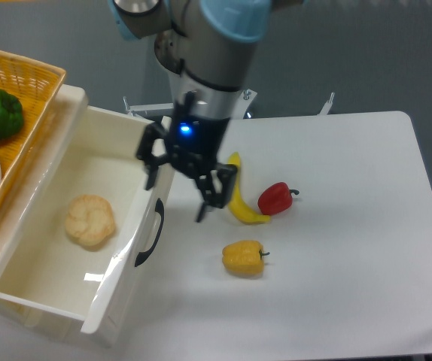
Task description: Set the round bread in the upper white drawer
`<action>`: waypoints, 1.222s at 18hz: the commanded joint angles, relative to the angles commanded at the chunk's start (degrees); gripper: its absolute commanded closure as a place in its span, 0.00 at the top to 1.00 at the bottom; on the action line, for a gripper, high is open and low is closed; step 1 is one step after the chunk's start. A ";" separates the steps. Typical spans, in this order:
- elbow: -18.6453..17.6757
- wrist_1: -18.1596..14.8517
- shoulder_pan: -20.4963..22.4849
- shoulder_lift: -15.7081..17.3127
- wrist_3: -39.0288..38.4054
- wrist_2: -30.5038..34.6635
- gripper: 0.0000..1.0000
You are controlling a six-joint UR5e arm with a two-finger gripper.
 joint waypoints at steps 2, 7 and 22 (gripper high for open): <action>-0.26 -0.18 1.32 0.00 -0.09 3.69 1.00; -1.23 -0.35 5.36 -1.49 0.09 7.66 1.00; -1.15 0.00 10.99 -12.03 19.67 16.89 1.00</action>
